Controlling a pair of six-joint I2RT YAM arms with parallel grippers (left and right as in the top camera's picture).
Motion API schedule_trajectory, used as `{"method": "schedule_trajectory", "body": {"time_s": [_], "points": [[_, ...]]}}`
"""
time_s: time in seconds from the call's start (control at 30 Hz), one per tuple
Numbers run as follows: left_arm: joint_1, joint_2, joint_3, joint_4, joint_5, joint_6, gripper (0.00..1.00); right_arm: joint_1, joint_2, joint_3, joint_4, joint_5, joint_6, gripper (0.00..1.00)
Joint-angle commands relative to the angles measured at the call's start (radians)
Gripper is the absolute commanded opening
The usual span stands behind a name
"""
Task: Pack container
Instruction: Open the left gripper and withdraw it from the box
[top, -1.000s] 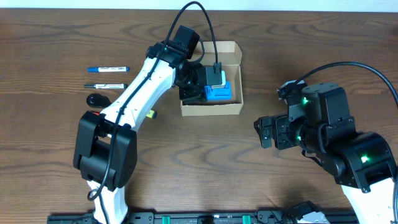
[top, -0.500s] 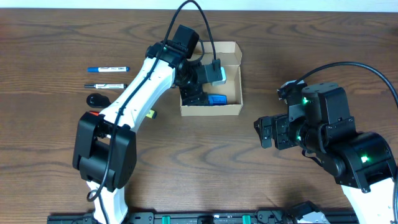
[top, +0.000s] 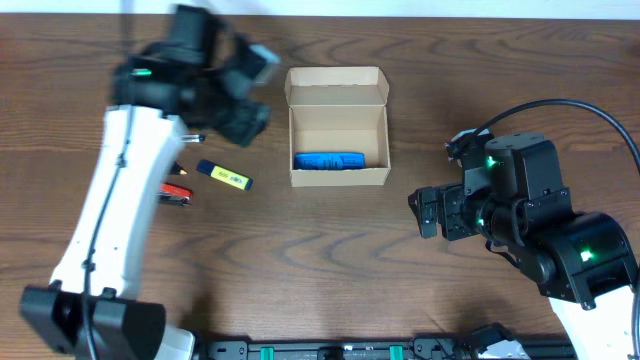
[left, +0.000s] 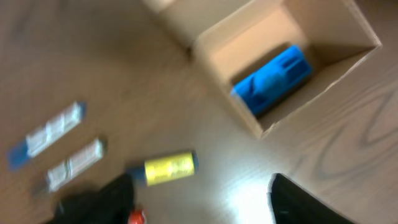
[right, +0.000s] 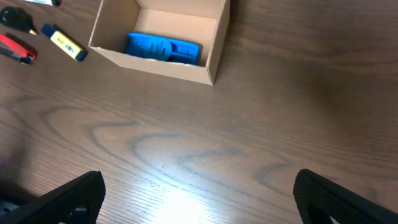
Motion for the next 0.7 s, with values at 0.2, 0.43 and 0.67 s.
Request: {"method": "schedule_trajectory", "body": {"time_s": [0.2, 0.43, 0.67], "points": [[0.333, -0.061, -0.059, -0.141, 0.006, -0.255, 0.64, -0.006, 0.0, -0.003, 0.0, 0.0, -0.012, 0.99], [0.404, -0.111, -0.318, -0.035, -0.227, -0.534, 0.64, -0.006, 0.0, -0.003, -0.001, 0.0, -0.012, 0.99], [0.404, -0.137, -0.619, 0.204, -0.242, -0.897, 0.7, -0.006, 0.0, -0.003, -0.001, 0.0, -0.012, 0.99]]}}
